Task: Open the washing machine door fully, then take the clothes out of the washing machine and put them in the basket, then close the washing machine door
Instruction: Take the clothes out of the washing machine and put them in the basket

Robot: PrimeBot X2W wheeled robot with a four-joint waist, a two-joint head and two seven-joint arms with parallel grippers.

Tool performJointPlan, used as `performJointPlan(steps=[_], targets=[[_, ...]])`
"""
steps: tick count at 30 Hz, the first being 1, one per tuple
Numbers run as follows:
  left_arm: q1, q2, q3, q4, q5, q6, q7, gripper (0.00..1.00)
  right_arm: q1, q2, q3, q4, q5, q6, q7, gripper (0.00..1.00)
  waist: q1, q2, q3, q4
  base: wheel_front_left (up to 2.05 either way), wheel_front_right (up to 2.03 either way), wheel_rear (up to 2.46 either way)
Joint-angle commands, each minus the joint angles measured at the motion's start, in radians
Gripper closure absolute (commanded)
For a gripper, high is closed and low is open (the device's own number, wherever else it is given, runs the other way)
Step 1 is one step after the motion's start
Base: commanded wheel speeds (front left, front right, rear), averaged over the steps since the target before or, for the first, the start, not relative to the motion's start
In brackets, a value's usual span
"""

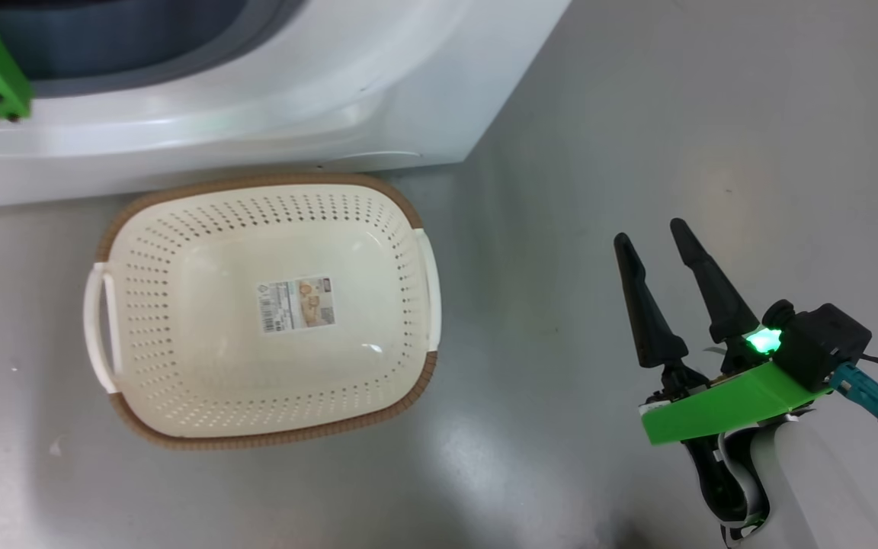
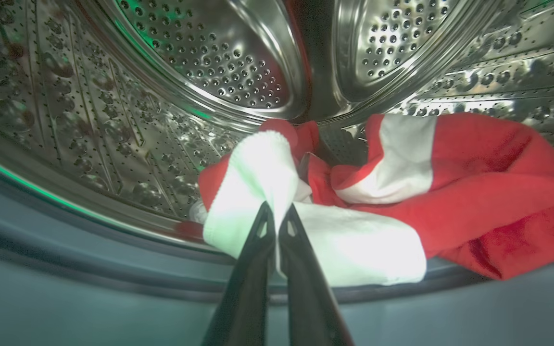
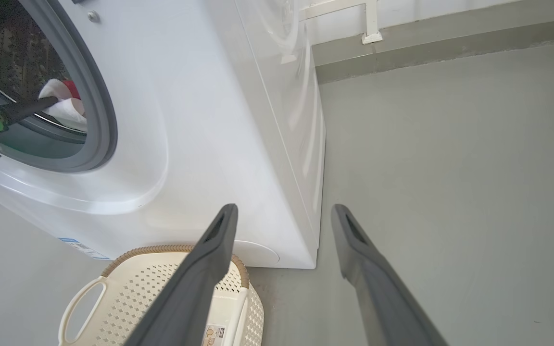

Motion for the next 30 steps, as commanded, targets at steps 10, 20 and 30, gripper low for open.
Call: performJointPlan(steps=[10,20,30], targets=[[0.272,0.017,0.188,-0.396,0.010,0.007,-0.013,1.00,0.028,0.001,-0.027,-0.014,-0.027,0.005,-0.009,0.00,0.0000,-0.0001,-0.086,0.075,0.00,0.00,0.00],[0.537,-0.102,0.369,-0.691,0.131,-0.035,-0.013,1.00,0.083,0.001,-0.087,-0.019,-0.051,0.005,-0.009,0.00,0.0000,-0.0001,-0.149,0.123,0.00,0.00,0.00],[0.702,-0.204,0.492,-0.953,0.196,-0.066,-0.013,1.00,0.104,0.001,-0.105,-0.017,-0.062,0.005,-0.009,0.00,0.0000,-0.0001,-0.179,0.144,0.00,0.00,0.00]])
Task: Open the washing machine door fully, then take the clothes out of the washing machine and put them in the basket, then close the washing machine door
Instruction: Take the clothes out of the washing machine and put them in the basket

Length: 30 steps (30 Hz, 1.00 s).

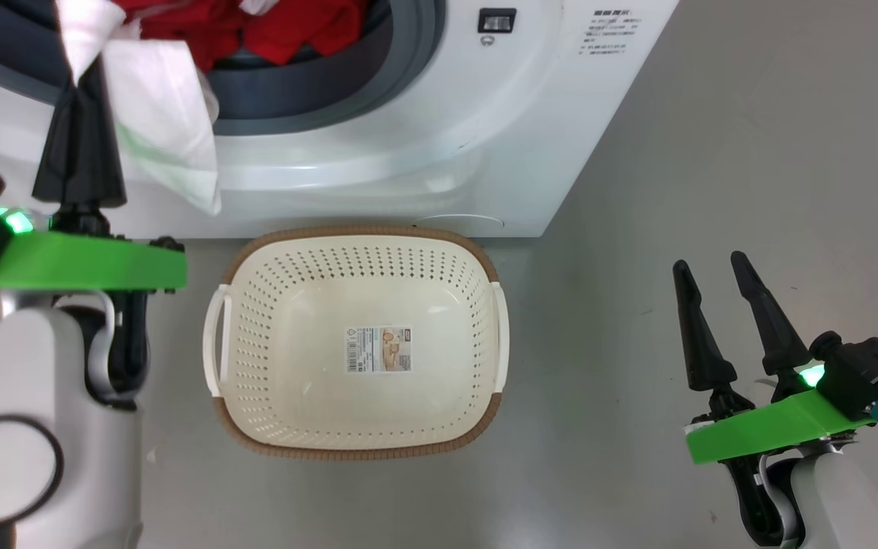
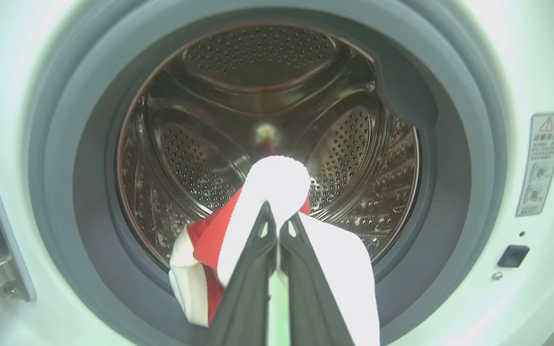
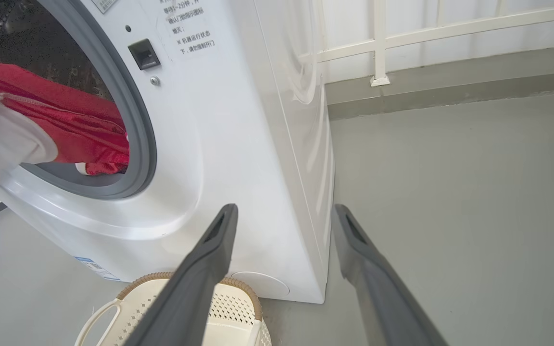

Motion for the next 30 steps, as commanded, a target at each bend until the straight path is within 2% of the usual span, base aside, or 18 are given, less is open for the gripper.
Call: performJointPlan(steps=[1,16,21,24,30], targets=[[0.029,0.025,0.038,-0.065,0.013,-0.005,-0.009,1.00,0.018,0.001,0.020,-0.021,-0.002,0.005,-0.006,0.00,0.0000,-0.0001,-0.006,0.004,0.00,0.00,0.00],[0.197,-0.014,0.062,-0.477,-0.011,-0.007,-0.009,1.00,0.034,0.001,0.024,-0.023,0.003,0.005,-0.006,0.00,0.0000,-0.0001,-0.019,-0.004,0.00,0.00,0.00],[0.221,-0.022,0.064,-0.570,-0.017,-0.007,-0.009,1.00,0.031,0.001,0.022,-0.026,0.004,0.005,-0.006,0.00,0.0000,-0.0001,-0.009,-0.005,0.00,0.00,0.00],[0.249,-0.026,0.048,-0.578,-0.018,-0.007,-0.009,1.00,0.029,0.001,0.022,-0.028,0.006,0.005,-0.006,0.00,0.0000,-0.0001,-0.004,-0.006,0.00,0.00,0.00],[0.294,-0.029,-0.025,-0.462,-0.022,-0.007,-0.009,1.00,0.022,0.001,0.031,-0.029,0.011,0.005,-0.006,0.00,0.0000,-0.0001,0.011,-0.008,0.00,0.00,0.00]])
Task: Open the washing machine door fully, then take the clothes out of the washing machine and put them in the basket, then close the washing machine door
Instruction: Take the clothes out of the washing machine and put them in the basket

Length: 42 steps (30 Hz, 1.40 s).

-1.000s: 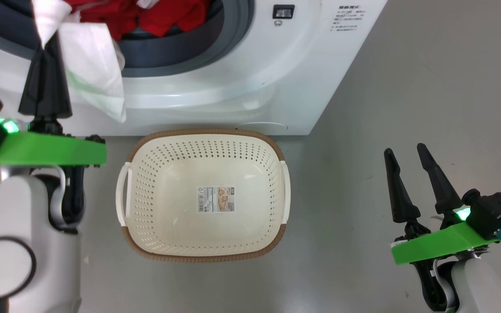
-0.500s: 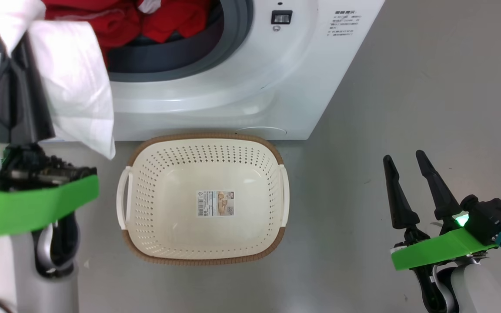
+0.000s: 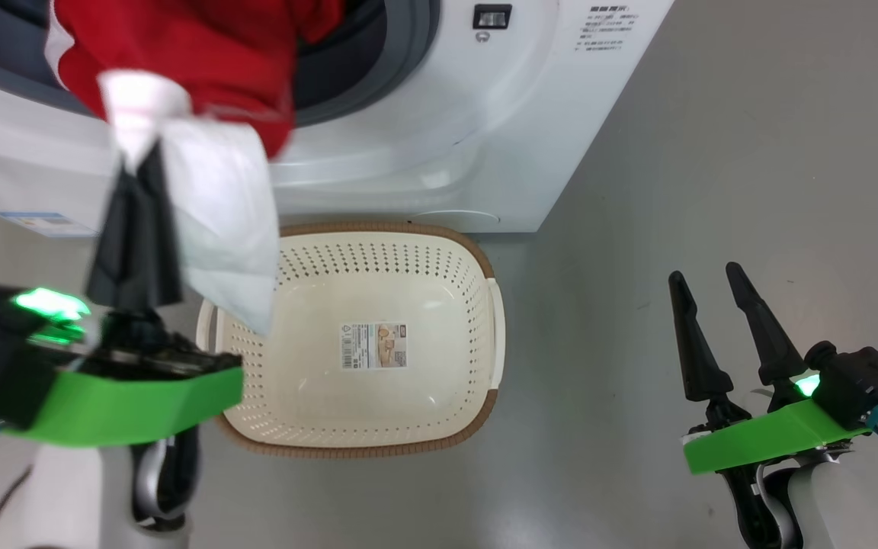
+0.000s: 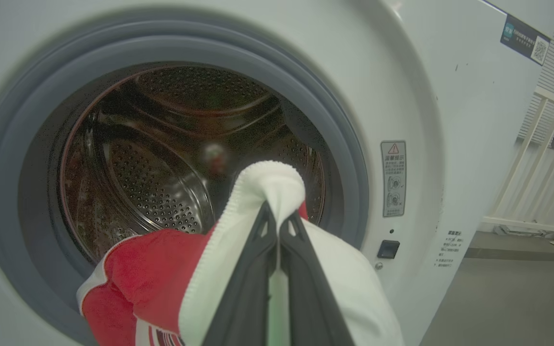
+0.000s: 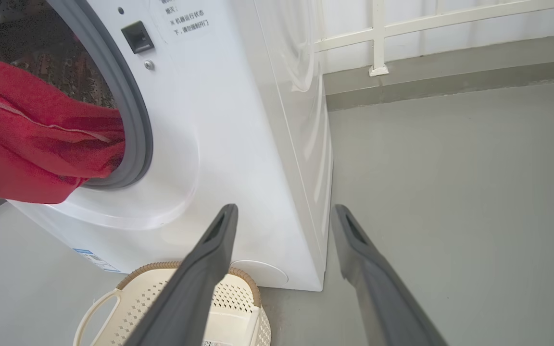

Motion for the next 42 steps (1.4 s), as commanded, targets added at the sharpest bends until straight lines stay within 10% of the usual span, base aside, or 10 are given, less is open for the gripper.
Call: performJointPlan(steps=[1,27,30,36,42], targets=[[0.018,0.016,0.022,-0.007,-0.001,-0.006,-0.004,1.00,-0.001,0.001,0.025,-0.025,0.012,0.005,-0.006,0.00,0.0000,-0.0001,0.005,-0.001,0.00,0.00,0.00],[-0.227,0.084,-0.140,0.820,-0.023,-0.006,-0.004,1.00,-0.061,0.001,0.031,-0.049,0.021,0.005,-0.006,0.00,0.0000,-0.0001,0.162,-0.021,0.00,0.00,0.00],[-0.249,0.087,-0.144,0.851,-0.033,-0.006,-0.004,0.89,-0.065,0.001,0.032,-0.048,0.020,0.005,-0.006,0.00,0.0000,-0.0001,0.166,-0.021,0.00,0.00,0.00],[-0.287,0.096,-0.157,0.894,-0.058,-0.006,-0.004,0.00,-0.068,0.001,0.032,-0.045,0.017,0.005,-0.006,0.00,0.0000,-0.0001,0.164,-0.023,0.00,0.00,0.00],[-0.280,0.097,-0.165,0.885,-0.076,-0.006,-0.004,0.00,-0.063,0.001,0.030,-0.042,0.016,0.005,-0.006,0.00,0.0000,-0.0001,0.150,-0.019,0.00,0.00,0.00]])
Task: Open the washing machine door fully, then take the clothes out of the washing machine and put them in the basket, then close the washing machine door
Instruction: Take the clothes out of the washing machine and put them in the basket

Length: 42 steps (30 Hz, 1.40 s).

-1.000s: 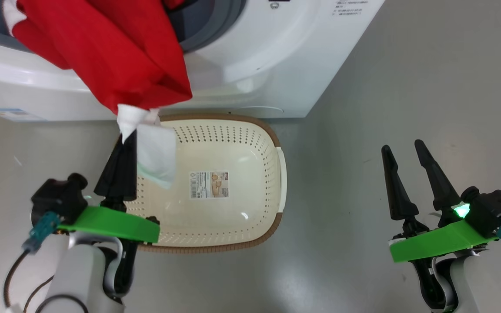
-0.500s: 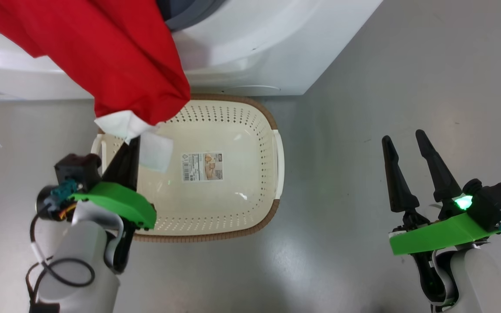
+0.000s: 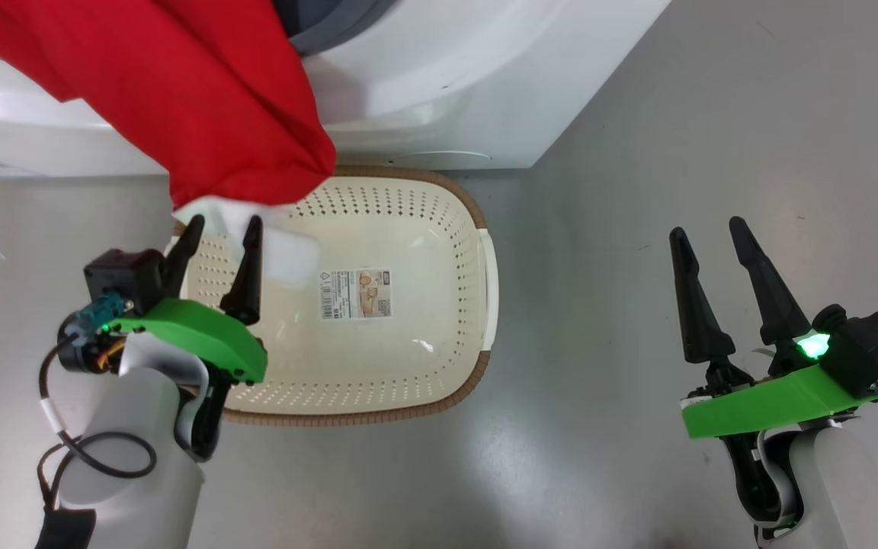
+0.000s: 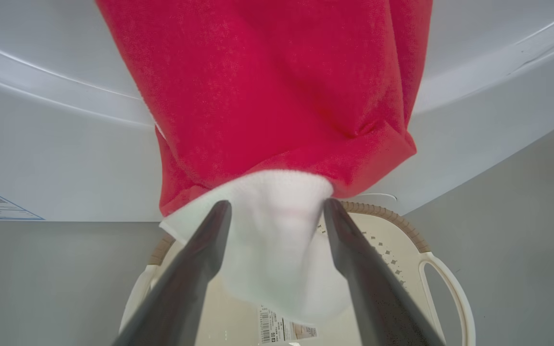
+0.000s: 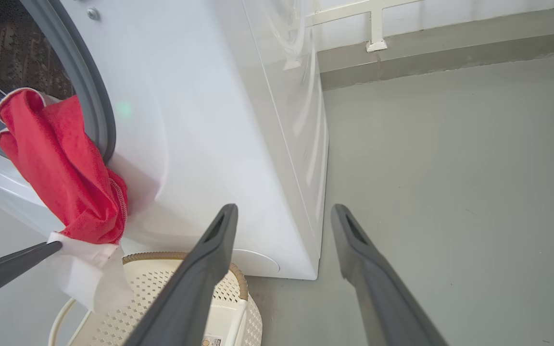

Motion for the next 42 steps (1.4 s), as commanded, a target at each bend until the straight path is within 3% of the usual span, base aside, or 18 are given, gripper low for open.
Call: performJointPlan(steps=[1,12,29,42], targets=[[0.014,0.036,0.021,-0.025,-0.009,-0.006,-0.005,0.00,0.009,0.001,0.023,-0.019,0.011,0.005,-0.006,0.00,0.0000,0.0000,-0.004,0.003,0.00,0.00,0.00],[0.070,0.034,0.057,-0.193,-0.022,-0.006,-0.005,0.00,0.014,0.001,0.019,-0.018,0.003,0.005,-0.006,0.00,0.0000,0.0000,-0.026,0.020,0.00,0.00,0.00],[0.320,0.034,0.169,-0.535,0.045,-0.006,-0.005,0.00,0.047,0.001,0.003,-0.012,-0.003,0.005,-0.006,0.00,0.0000,0.0000,-0.078,0.042,0.00,0.00,0.00],[0.425,0.019,0.209,-0.651,0.062,-0.006,-0.005,0.00,0.058,0.001,-0.002,-0.010,0.001,0.005,-0.006,0.00,0.0000,0.0000,-0.089,0.043,0.00,0.00,0.00]])
